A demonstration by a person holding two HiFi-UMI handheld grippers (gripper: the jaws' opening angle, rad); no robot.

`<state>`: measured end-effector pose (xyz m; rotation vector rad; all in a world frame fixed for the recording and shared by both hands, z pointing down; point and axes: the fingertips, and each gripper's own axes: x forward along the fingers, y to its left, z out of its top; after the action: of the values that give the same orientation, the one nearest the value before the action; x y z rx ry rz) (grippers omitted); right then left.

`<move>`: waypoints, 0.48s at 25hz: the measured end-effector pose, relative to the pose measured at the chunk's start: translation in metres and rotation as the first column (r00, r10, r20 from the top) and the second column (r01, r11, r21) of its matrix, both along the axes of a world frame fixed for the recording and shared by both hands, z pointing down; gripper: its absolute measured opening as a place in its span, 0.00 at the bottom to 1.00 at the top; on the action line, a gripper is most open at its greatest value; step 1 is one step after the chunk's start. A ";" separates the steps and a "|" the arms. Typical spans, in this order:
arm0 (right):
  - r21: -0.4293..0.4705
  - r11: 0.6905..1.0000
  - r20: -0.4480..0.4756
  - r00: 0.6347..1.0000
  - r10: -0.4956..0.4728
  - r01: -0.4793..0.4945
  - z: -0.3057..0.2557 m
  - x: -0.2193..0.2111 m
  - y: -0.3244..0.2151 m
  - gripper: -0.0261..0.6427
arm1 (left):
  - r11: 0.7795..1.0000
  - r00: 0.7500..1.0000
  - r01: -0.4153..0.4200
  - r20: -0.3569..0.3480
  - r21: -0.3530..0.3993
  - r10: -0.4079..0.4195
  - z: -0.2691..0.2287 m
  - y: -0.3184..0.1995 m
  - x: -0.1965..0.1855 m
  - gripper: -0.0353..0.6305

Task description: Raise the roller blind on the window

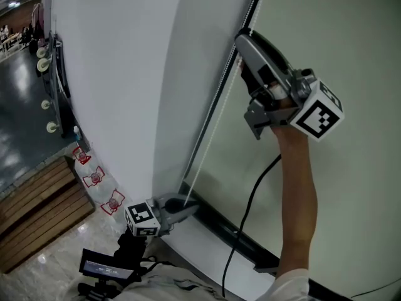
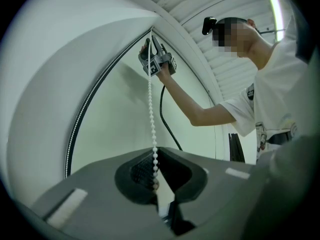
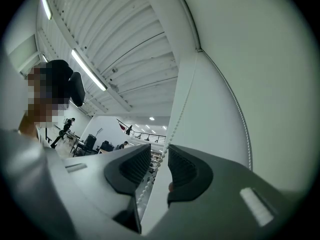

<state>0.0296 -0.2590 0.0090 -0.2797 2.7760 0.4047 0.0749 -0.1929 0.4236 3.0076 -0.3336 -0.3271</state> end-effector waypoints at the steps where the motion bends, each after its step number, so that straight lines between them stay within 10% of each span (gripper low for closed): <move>1: 0.001 1.000 0.005 1.000 0.005 -0.005 0.000 0.001 0.000 0.18 | 1.000 1.000 0.000 0.001 0.001 0.000 0.001 0.000 0.000 0.05; 12: -0.070 0.997 0.058 0.998 0.033 -0.029 -0.004 0.014 0.002 0.06 | 1.000 1.000 -0.011 0.006 -0.007 0.011 -0.001 0.004 0.004 0.05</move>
<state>0.0437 -0.2573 0.0051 -0.3452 2.7347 0.3031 0.0789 -0.1893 0.4222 3.0030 -0.3185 -0.3147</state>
